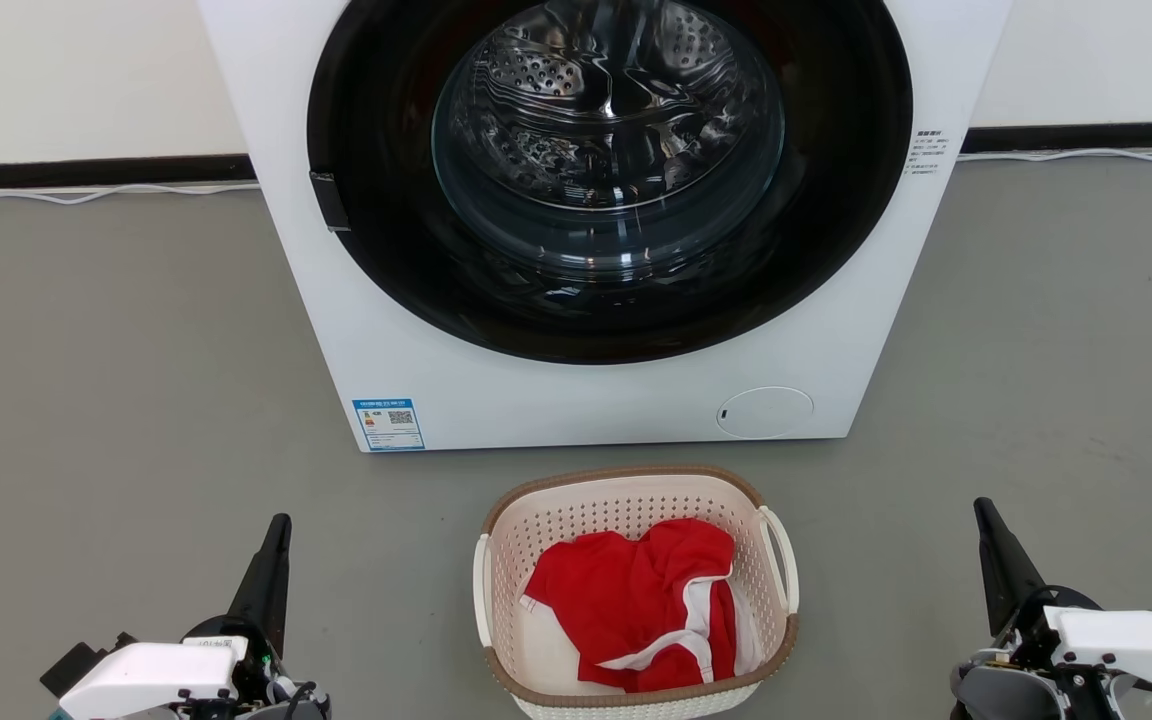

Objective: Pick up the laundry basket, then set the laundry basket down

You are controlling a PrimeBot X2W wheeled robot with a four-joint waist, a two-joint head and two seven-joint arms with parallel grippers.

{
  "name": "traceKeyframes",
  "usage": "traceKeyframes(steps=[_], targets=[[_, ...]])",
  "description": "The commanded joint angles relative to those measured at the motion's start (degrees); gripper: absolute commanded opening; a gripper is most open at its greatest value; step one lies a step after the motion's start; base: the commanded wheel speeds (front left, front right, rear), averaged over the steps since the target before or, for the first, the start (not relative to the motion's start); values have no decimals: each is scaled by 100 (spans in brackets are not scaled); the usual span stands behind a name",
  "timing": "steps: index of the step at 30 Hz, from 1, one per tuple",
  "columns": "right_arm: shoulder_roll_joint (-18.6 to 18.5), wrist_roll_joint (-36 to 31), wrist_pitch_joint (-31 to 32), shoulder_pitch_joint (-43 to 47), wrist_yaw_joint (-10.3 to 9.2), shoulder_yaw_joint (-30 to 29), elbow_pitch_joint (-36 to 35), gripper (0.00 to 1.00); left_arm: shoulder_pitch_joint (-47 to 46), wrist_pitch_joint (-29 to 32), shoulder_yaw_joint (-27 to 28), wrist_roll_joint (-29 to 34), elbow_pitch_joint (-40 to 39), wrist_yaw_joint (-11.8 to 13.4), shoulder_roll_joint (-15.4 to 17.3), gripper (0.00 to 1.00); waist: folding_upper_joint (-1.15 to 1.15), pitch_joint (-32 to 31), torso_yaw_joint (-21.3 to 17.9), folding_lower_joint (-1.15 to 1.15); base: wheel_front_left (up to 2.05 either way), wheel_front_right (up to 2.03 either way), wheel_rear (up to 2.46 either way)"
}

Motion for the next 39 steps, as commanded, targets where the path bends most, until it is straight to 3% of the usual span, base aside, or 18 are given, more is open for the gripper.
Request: traceKeyframes(steps=[1,39], targets=[[-22,39,42,-255,42,108,-178,0,-319,36,177,5,-167,-41,77,0,0,0,0,0,0,0,0],[-22,39,42,-255,42,108,-178,0,-319,35,177,5,-168,-41,77,0,0,0,0,0,0,0,0]])
